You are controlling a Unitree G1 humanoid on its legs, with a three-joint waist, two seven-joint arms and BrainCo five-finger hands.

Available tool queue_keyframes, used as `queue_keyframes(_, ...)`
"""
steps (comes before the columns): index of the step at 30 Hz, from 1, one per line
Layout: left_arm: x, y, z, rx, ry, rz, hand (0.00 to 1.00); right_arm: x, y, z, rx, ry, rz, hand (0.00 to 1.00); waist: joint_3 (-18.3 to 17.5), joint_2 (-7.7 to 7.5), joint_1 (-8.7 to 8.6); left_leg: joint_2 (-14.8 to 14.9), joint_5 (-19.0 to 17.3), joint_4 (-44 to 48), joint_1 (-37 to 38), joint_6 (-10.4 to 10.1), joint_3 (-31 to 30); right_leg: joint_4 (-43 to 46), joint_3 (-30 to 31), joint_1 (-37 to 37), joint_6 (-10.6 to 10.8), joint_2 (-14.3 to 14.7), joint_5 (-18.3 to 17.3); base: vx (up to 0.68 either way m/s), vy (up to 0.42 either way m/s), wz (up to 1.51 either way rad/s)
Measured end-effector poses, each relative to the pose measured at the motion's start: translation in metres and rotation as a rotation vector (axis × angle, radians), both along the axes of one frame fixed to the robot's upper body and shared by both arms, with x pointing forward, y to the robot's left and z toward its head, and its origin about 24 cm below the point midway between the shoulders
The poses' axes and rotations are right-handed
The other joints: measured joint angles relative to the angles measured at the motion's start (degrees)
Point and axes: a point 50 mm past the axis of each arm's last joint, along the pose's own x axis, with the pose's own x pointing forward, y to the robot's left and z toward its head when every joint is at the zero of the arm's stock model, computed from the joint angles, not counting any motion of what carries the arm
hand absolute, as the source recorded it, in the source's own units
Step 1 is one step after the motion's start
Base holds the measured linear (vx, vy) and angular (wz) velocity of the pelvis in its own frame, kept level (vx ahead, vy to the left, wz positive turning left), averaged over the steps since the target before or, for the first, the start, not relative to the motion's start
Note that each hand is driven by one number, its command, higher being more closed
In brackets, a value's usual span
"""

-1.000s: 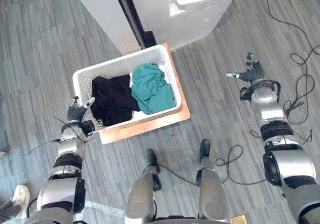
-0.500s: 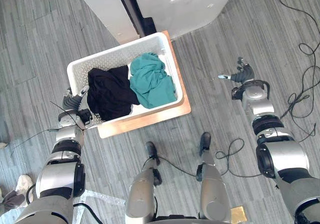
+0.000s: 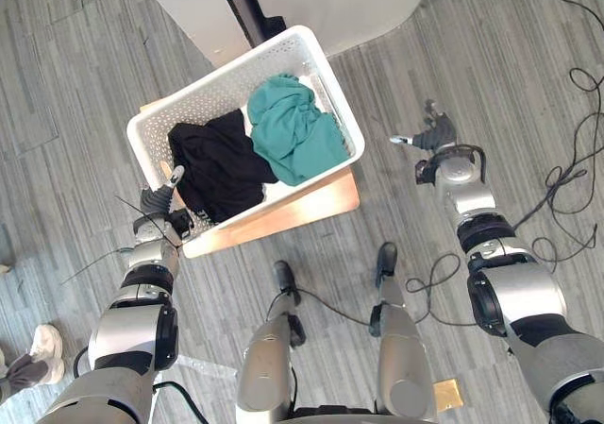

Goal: Pick up the laundry basket with both hands and put the clothes into the washing machine.

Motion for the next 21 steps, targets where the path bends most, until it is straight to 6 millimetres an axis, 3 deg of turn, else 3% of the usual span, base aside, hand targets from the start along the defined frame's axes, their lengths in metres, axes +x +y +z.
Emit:
queue_keyframes(10,-0.009,0.012,-0.005,-0.008,0.01,0.044,0.0,-0.008,0.019,0.038,-0.008,-0.195,0.046,0.0,0.7,-1.21,-1.43,0.1,0.0,0.1,0.4,0.0,0.7,0.4,0.8,-0.2,0.1,0.3,0.1,0.0,-0.005,-0.03)
queue_keyframes(15,-0.009,0.016,-0.002,-0.011,0.001,0.059,0.0,-0.015,0.004,0.061,-0.013,-0.304,-0.037,0.0,1.2,-2.03,-1.49,0.3,0.0,0.2,0.7,0.0,1.2,0.4,1.4,-0.2,0.4,0.5,0.3,0.0,-0.01,-0.05)
queue_keyframes(21,-0.014,0.023,-0.003,-0.023,-0.003,0.09,0.0,-0.02,0.001,0.066,0.001,-0.345,-0.058,0.0,1.4,-2.43,-1.49,0.9,0.0,0.2,1.1,0.0,1.9,0.4,1.9,-0.3,0.5,1.1,0.3,0.01,-0.021,-0.07)
